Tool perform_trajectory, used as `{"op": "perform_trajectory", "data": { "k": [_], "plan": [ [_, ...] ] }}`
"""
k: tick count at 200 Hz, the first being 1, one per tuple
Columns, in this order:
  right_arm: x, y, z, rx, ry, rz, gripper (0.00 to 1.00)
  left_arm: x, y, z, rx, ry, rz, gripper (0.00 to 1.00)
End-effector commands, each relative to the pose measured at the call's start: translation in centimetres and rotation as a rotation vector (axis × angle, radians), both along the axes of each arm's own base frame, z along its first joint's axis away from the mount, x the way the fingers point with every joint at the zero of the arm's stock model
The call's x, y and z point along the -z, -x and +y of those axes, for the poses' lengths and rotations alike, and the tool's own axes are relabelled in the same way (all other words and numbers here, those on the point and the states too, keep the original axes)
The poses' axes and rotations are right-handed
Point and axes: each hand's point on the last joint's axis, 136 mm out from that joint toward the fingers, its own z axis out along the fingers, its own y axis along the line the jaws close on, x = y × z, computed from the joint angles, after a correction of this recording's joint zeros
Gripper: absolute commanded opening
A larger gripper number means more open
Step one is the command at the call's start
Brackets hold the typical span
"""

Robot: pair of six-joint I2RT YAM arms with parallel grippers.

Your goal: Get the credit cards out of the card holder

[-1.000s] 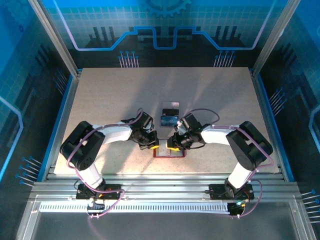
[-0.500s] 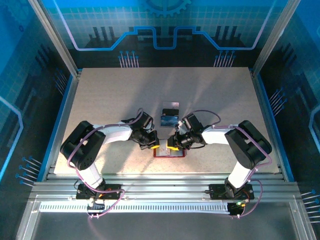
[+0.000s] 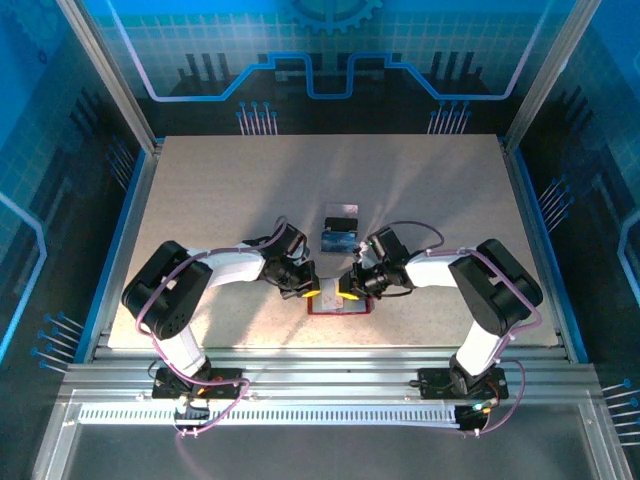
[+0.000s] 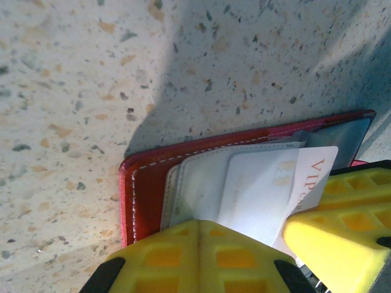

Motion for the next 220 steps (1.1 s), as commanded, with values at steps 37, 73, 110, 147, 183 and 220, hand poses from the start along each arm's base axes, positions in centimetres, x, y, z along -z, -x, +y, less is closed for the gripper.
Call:
{"op": "perform_trajectory", "data": {
  "k": [37,73,110,147,183,220],
  "plan": [
    [-0.1,0.7,-2.9,0.005,0.060,-0.003,0.12,1.0,0.8,1.1,-0.006,-0.051,0.046,0.05],
    [-0.3,0.9,-3.8,-0.002,0.091,-0.014,0.12,0.2,0.5,0.8,-0.002,-0.038,0.033,0.05],
    [-0.6,0.9,-4.0,0.001,0.091,-0.023,0.12,-0.1,0.3,0.4,0.004,-0.025,0.029,0.05],
    [-0.9,0.9,-4.0,0.002,0.090,-0.030,0.12,-0.3,0.4,-0.5,0.024,-0.019,0.024,0.06],
    [-1.0,0.8,-3.9,0.006,0.080,-0.032,0.12,0.0,0.6,-1.7,0.044,-0.018,0.033,0.06],
    [-1.1,0.7,-3.8,0.008,0.073,-0.035,0.12,0.4,0.7,-2.6,0.062,-0.020,0.042,0.07]
  ]
}}
